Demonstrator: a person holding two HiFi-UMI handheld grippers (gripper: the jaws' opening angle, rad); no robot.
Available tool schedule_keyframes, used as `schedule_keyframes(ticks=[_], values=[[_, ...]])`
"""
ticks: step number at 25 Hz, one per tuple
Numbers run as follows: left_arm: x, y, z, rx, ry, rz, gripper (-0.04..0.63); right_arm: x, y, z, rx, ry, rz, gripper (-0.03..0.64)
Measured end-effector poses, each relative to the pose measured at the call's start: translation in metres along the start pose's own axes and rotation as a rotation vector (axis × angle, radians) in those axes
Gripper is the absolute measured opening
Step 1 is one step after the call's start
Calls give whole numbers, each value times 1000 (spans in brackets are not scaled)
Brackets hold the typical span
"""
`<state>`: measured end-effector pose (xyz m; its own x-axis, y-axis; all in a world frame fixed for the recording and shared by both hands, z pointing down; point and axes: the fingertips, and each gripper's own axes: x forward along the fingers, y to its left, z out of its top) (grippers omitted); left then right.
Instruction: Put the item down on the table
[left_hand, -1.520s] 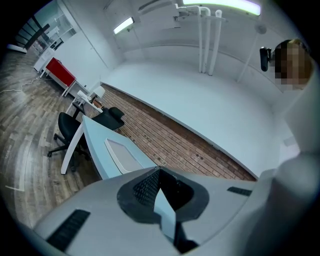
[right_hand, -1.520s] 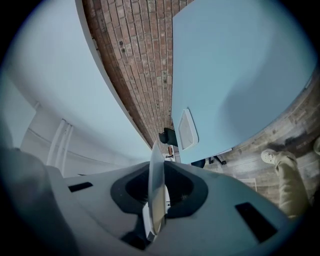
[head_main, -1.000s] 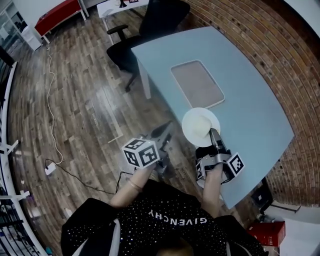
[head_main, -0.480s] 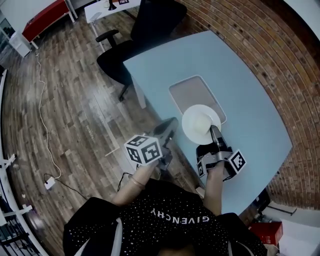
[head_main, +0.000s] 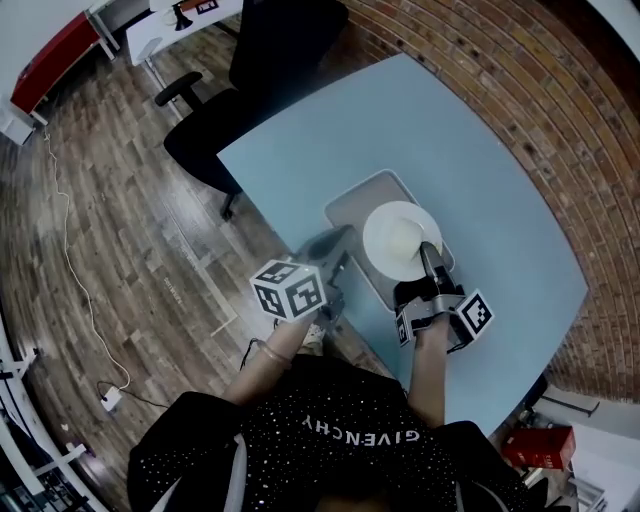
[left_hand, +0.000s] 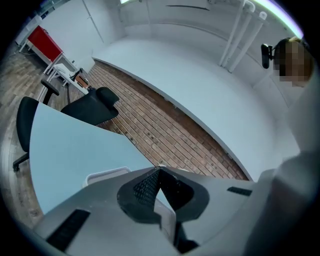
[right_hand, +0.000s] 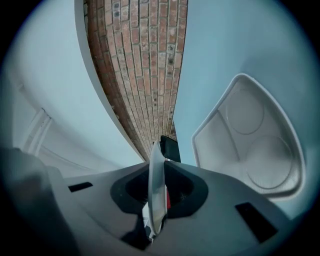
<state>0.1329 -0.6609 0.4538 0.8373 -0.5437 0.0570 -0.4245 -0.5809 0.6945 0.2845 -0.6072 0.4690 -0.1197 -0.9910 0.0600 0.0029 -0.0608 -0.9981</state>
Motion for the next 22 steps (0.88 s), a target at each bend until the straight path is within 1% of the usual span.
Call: schedule_keyframes(ticks=[5,9,12,15,19,22], values=[[29,31,-5,-7,43,3,9,34,-29,23,-58,-13,-92,46],[43,50,-11,-25,55,1,9,65,-53,33,-127,40,-134,46],[49,58,-14,-15,53,-7,9,86,-77,34,-128,80,-175,46],[46,68,-16,-11,43,24,11,102,-95,34,-133,106,-198,46],[35,71,-18,-23,21,62,10,106,-113,33,-144,127,-224,46],[30,79,-14,-30,14,86,10,115,-122,29,-191,138,-263,46]])
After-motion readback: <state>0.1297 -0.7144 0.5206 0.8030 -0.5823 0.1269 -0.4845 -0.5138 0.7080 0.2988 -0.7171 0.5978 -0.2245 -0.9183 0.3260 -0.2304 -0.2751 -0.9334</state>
